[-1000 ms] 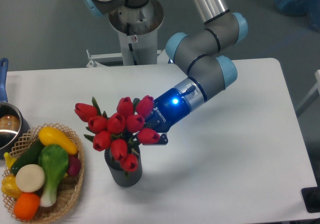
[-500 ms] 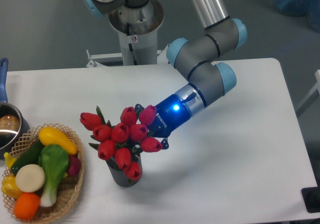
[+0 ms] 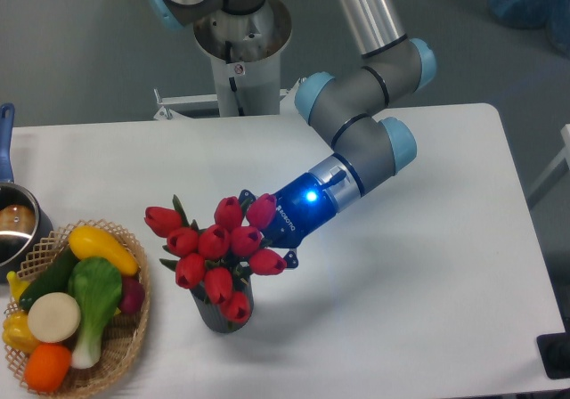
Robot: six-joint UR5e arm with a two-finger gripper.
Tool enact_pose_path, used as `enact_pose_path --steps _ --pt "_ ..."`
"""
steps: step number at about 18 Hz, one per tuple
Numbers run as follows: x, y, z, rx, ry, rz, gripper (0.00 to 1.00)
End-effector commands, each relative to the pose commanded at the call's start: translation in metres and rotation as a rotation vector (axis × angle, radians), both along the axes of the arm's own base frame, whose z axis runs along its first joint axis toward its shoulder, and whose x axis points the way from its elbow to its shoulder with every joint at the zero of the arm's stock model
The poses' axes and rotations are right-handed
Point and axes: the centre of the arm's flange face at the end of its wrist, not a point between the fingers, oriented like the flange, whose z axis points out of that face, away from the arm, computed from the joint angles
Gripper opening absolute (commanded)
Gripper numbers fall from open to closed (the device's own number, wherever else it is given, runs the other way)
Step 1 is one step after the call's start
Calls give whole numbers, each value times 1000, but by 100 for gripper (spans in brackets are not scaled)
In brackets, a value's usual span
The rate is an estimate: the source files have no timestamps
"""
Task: Insert the flowers into the vase
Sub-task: 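Push the tulip bunch further down into the vase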
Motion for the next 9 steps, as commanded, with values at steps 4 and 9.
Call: enact_pose_path --steps 4,9 --pt "1 1 -9 6 10 -4 7" --pt "0 2 -22 10 17 -9 8"
